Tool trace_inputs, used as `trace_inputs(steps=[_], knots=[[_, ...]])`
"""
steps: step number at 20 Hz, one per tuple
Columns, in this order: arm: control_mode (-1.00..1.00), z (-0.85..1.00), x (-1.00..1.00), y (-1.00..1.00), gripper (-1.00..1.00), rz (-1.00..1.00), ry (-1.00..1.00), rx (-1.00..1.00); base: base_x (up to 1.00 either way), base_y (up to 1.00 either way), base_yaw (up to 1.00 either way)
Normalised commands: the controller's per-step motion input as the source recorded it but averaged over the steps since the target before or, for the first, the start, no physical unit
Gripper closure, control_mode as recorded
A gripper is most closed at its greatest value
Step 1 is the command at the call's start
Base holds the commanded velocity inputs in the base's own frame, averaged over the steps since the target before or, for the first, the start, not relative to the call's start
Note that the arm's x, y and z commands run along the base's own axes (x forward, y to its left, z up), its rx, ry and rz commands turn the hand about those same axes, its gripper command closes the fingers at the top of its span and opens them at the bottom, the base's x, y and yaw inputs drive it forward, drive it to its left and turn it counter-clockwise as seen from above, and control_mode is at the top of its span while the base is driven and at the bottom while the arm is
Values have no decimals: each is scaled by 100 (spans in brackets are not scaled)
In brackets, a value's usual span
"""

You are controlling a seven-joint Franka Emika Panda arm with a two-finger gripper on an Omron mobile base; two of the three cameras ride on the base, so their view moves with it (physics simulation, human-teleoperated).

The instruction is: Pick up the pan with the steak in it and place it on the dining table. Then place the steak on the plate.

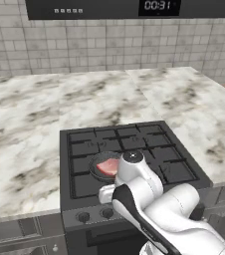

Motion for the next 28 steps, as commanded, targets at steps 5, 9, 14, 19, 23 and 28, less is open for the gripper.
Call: trace_inputs(steps=[5,9,14,19,23,28], knots=[[-100,-4,8,-38,-100,1,-12,3,0,0,0],[-100,-14,0,-1,-100,0,-2,0,0,0,0],[-100,-90,0,-15,-100,0,-9,5,0,0,0],[-100,-100,0,-58,-100,1,-11,2,0,0,0],[-100,-100,5,-100,-100,4,-15,2,0,0,0],[-100,-84,22,-86,-100,5,-14,0,0,0,0]])
